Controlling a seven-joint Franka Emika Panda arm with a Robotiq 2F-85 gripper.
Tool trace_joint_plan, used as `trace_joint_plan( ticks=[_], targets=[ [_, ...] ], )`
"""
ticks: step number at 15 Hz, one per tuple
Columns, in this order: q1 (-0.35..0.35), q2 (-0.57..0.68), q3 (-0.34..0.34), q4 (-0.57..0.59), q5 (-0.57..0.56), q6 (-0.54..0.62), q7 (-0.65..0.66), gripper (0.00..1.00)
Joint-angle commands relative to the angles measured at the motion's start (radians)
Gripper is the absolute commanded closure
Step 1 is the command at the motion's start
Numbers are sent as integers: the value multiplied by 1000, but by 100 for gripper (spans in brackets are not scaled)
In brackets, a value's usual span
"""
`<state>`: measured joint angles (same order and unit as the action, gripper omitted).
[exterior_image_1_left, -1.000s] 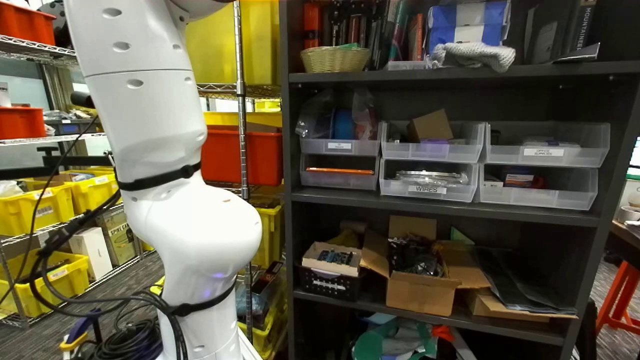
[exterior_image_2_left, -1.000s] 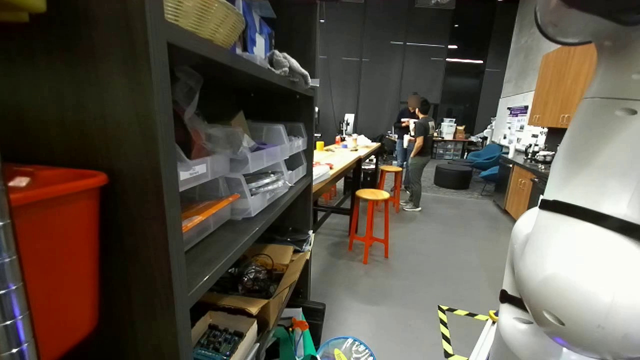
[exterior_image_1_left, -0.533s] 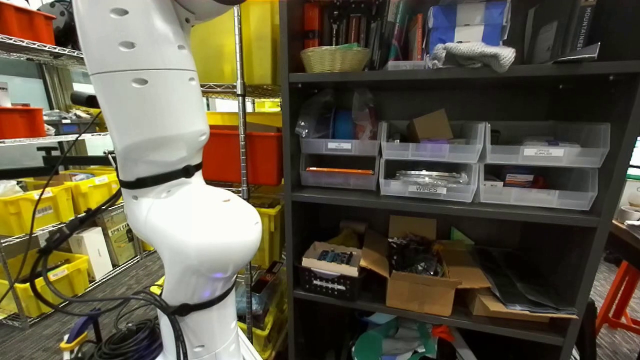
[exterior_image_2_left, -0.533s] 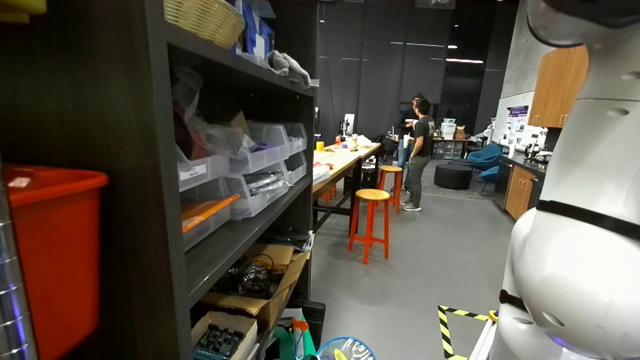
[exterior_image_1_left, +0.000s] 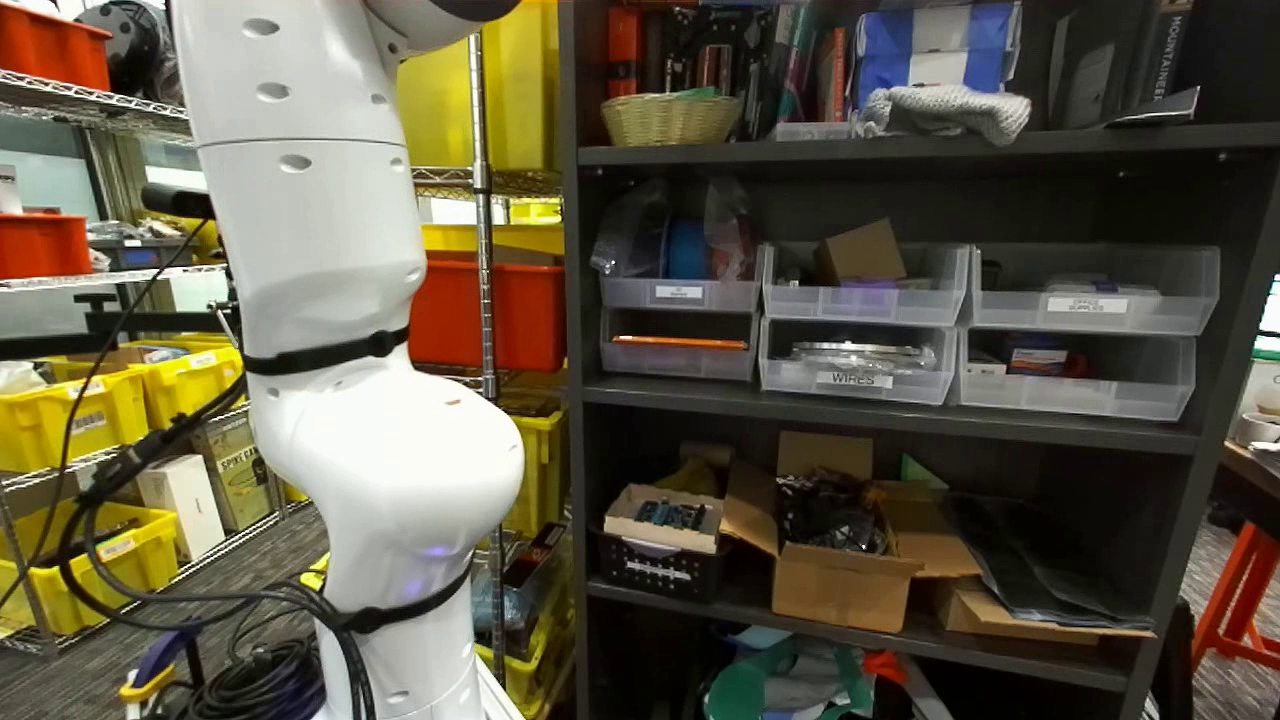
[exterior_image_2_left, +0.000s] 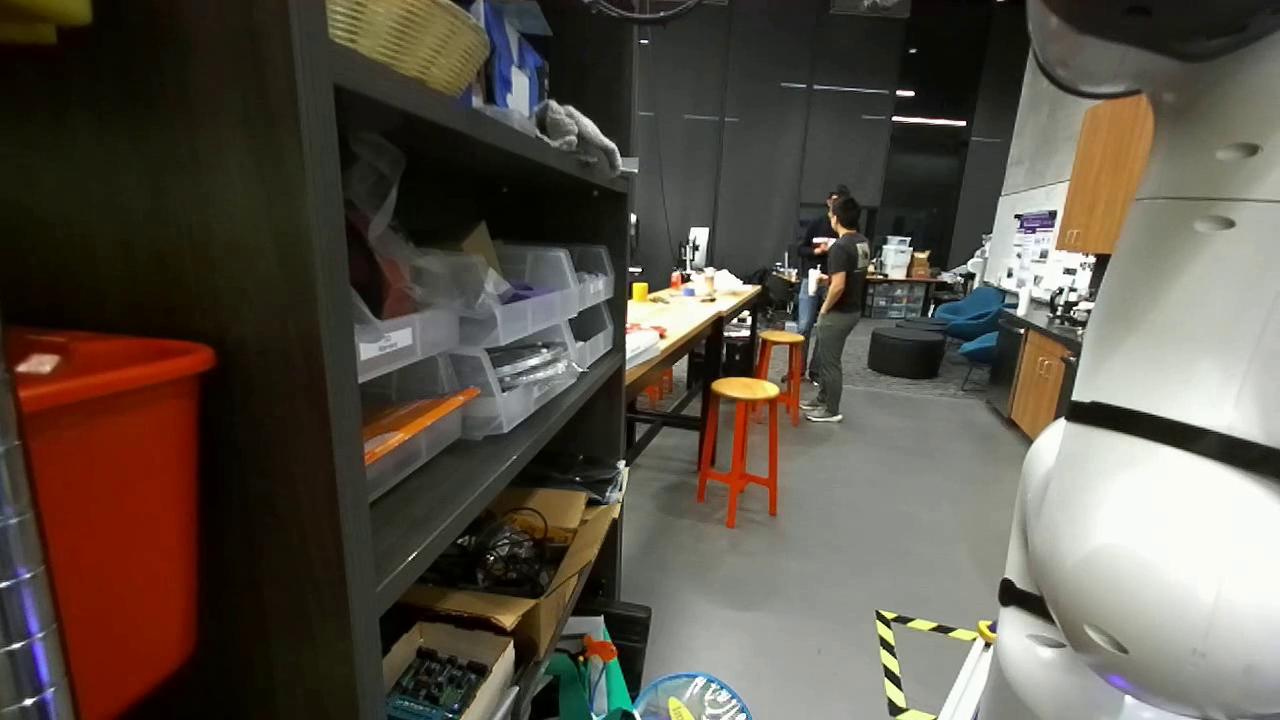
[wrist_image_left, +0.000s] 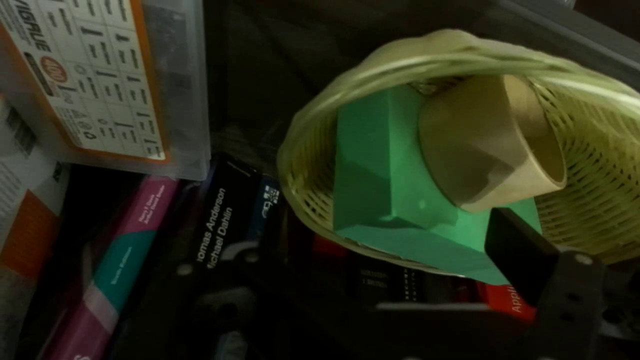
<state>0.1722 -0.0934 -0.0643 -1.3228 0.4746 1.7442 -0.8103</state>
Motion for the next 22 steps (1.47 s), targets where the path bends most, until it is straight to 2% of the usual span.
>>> trace_joint_plan(
  ticks=[1,18,19,22],
  targets=[
    [-5,25,-9,41,8,-29,13,0],
    [1,59,-8,73,3,-78,26,0],
    [1,60,-7,74,3,-81,27,19],
    [1,64,-7,86,-2,-91,26,39]
  ],
)
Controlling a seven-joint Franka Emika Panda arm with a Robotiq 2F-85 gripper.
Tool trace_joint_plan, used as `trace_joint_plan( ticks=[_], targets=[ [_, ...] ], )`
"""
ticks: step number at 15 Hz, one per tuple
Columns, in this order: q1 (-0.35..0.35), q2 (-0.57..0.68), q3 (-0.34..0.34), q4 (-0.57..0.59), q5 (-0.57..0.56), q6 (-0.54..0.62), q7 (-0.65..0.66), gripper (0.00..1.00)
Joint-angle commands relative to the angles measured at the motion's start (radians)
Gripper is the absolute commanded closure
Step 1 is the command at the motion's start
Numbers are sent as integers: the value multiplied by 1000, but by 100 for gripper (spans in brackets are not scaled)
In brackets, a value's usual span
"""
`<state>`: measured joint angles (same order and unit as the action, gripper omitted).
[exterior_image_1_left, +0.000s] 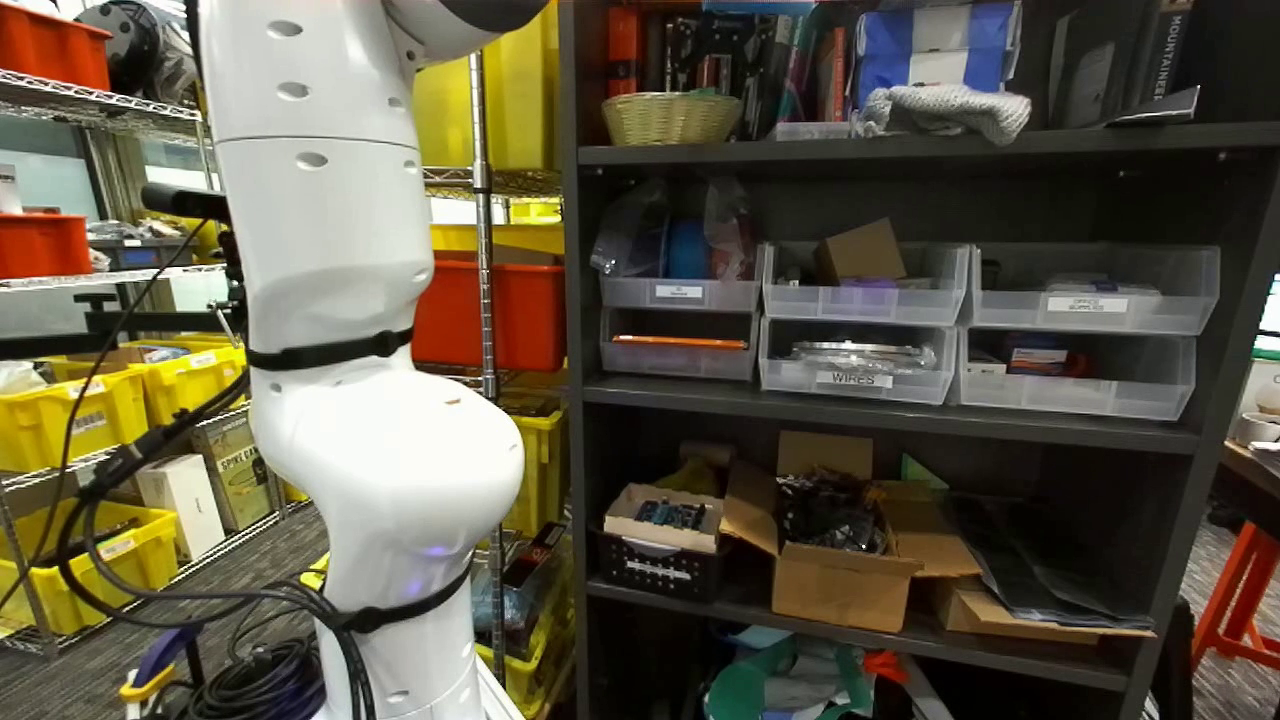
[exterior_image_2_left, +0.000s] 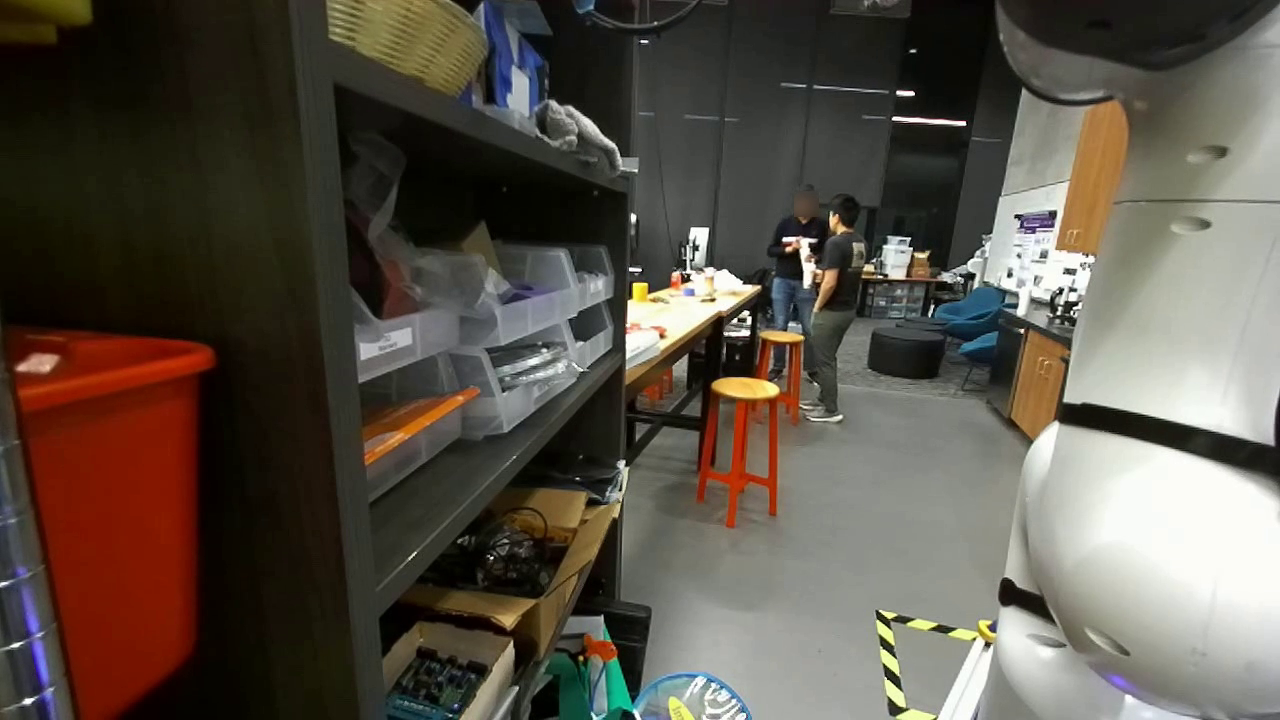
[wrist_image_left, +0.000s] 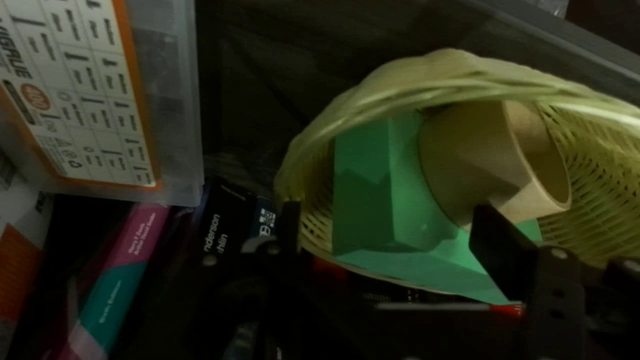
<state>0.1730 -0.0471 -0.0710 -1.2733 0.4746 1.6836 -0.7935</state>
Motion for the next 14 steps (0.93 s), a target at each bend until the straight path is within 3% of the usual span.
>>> trace_joint_plan(
  ticks=[1,4,6,11,14],
  targets=[
    [1,17,0,40,-3,-33,10,48],
    [1,18,1,44,-5,-35,10,72],
    [0,18,1,47,-5,-36,9,83],
    [-1,17,-1,49,0,-37,5,94],
    [-2,15,-3,48,5,-37,3,94]
  ],
)
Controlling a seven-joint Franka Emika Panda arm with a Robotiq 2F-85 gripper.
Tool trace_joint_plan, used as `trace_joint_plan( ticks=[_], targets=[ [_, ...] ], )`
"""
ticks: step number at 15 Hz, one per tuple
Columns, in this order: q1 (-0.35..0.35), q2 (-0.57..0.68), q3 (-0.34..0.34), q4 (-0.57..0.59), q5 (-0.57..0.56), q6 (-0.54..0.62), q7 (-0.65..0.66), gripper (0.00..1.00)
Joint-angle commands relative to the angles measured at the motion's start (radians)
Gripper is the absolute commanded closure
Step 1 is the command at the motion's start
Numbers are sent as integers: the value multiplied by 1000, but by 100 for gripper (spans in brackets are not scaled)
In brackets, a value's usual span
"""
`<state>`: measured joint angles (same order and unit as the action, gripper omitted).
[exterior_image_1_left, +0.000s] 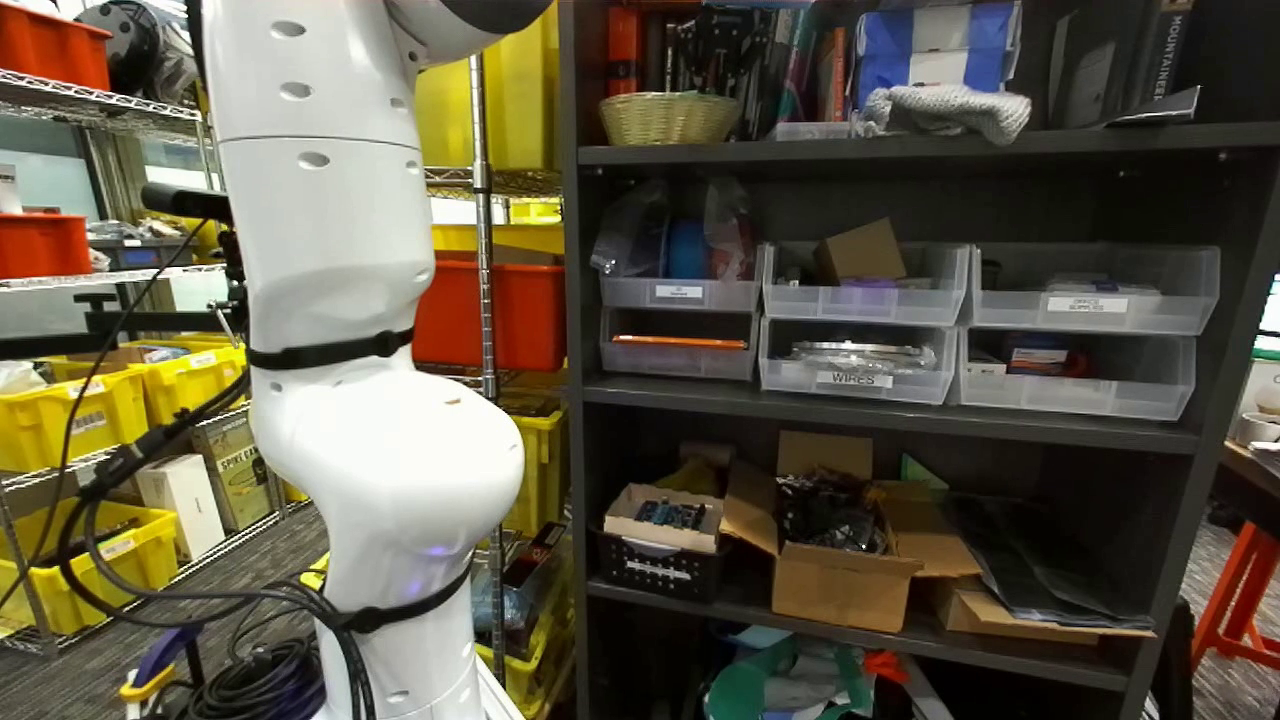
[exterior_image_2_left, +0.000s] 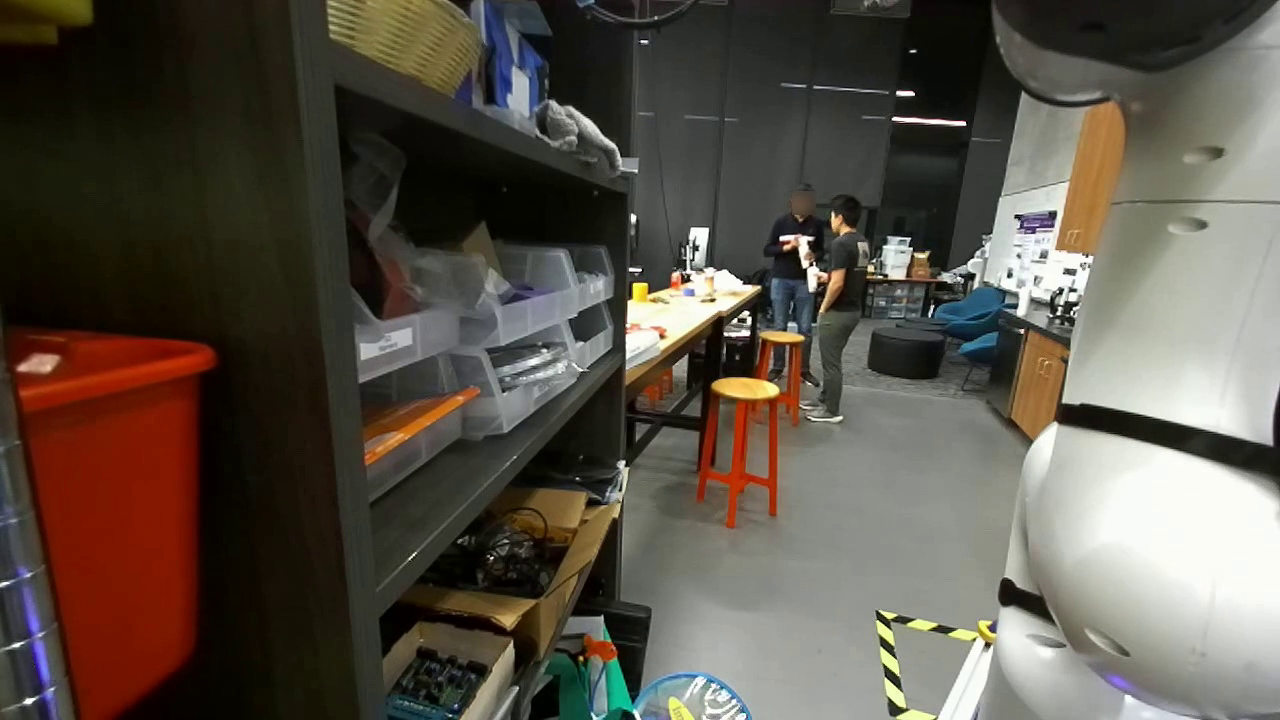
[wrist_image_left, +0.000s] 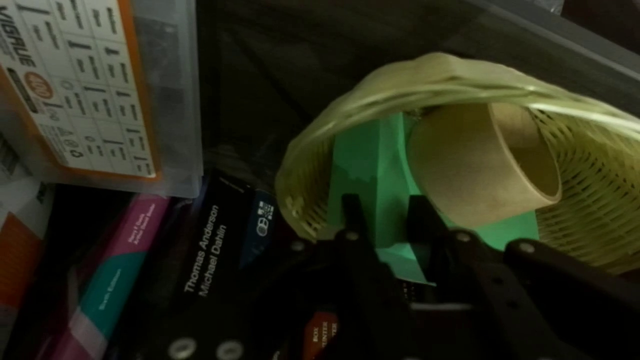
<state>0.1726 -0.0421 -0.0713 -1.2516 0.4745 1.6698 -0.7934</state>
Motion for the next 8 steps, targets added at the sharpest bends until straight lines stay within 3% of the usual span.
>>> trace_joint_plan(
  ticks=[1,8],
  targets=[
    [-2,10,-3,26,7,-24,2,93],
    [-7,1,-12,27,29,-23,-6,94]
  ],
)
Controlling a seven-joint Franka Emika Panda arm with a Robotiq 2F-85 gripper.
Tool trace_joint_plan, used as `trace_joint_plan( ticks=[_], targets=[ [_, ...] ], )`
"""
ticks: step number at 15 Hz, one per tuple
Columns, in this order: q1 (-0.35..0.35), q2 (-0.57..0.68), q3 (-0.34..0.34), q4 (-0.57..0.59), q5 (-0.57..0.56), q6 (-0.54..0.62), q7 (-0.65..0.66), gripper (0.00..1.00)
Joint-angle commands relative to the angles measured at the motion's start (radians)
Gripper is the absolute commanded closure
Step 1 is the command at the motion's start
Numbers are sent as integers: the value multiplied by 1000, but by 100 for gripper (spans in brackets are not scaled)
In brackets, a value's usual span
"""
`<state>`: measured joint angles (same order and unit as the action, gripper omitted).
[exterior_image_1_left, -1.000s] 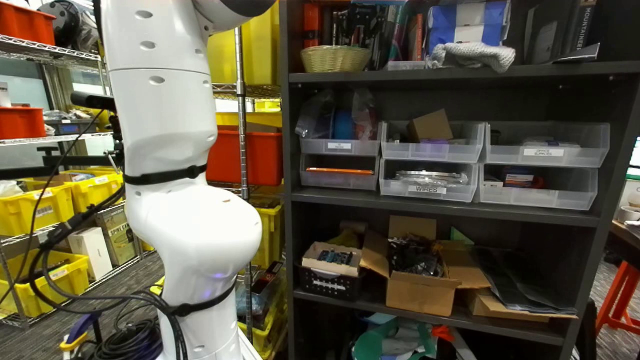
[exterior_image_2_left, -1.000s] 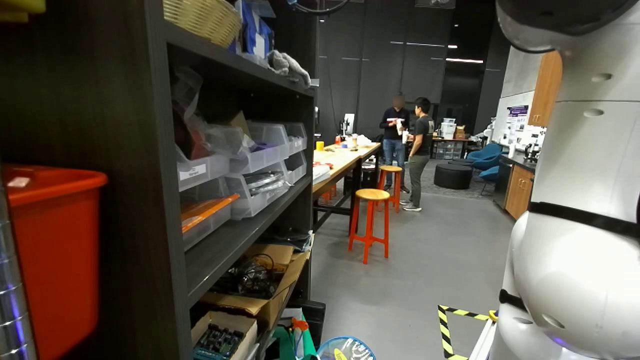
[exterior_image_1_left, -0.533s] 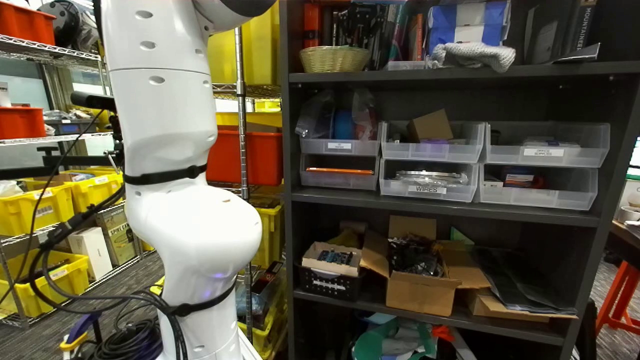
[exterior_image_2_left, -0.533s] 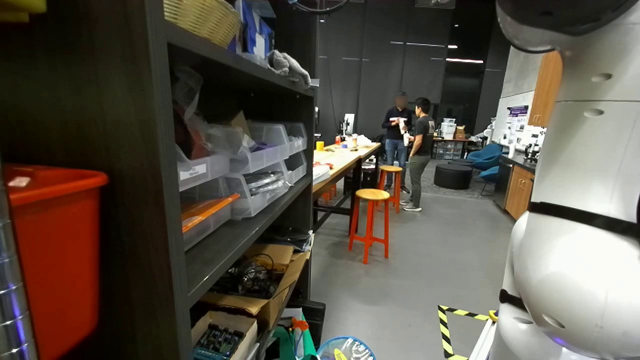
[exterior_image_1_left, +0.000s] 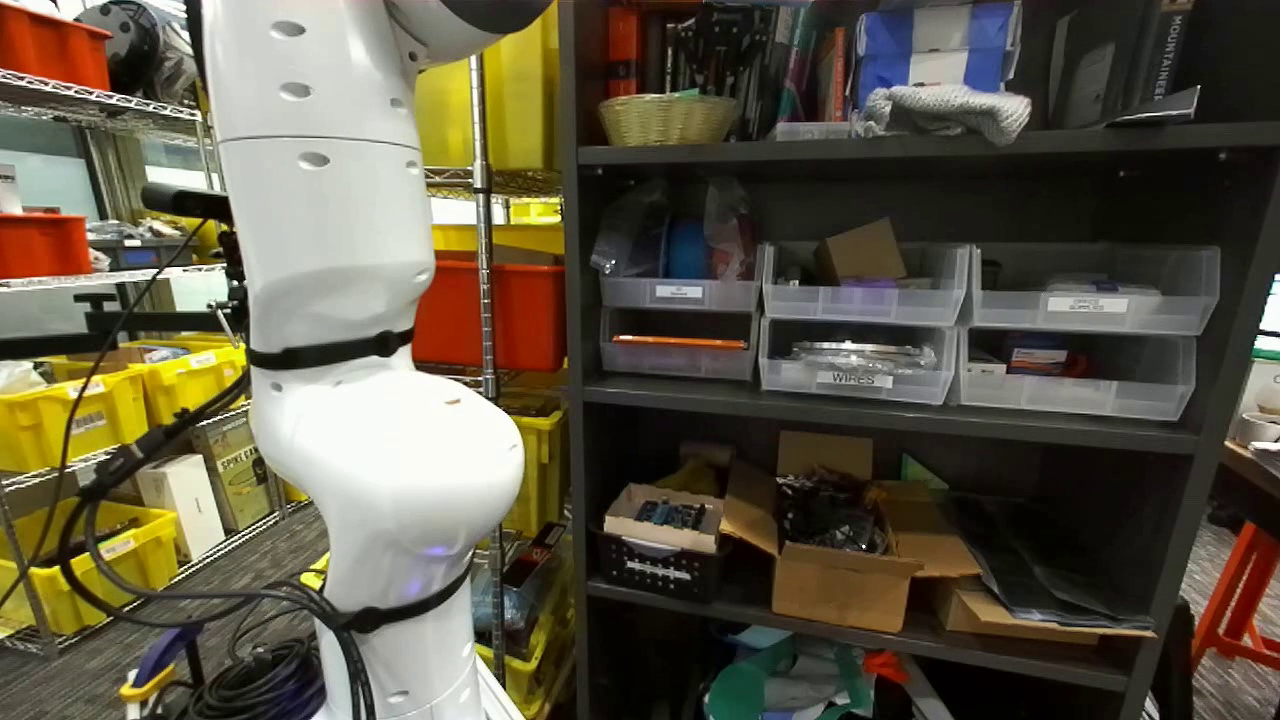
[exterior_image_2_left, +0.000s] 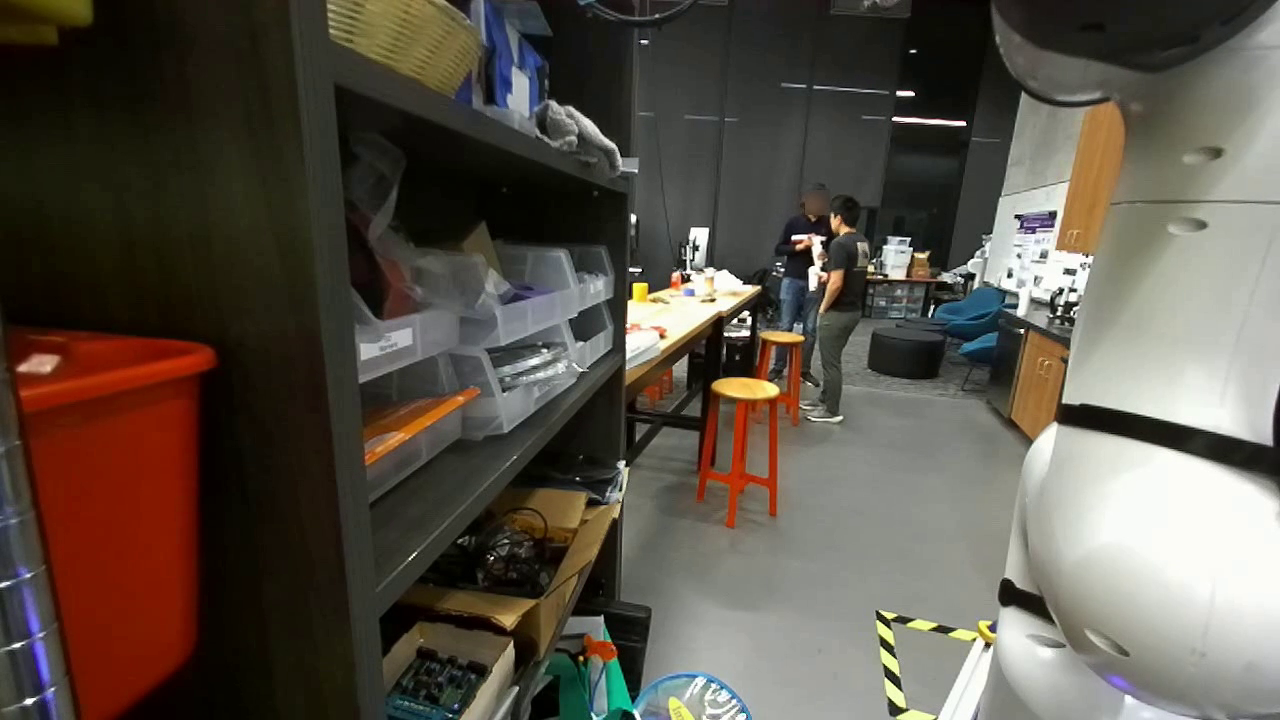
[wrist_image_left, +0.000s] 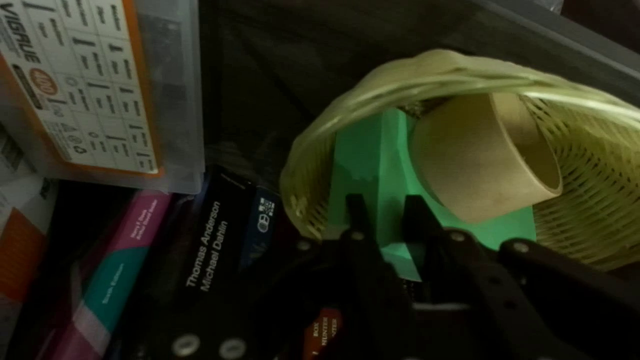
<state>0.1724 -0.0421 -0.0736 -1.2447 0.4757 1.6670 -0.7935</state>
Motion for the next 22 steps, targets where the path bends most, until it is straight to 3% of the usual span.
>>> trace_joint_plan(
  ticks=[1,22],
  targets=[
    [-8,0,-12,20,34,-19,-7,95],
    [-27,-23,-97,87,177,5,-21,98]
  ],
)
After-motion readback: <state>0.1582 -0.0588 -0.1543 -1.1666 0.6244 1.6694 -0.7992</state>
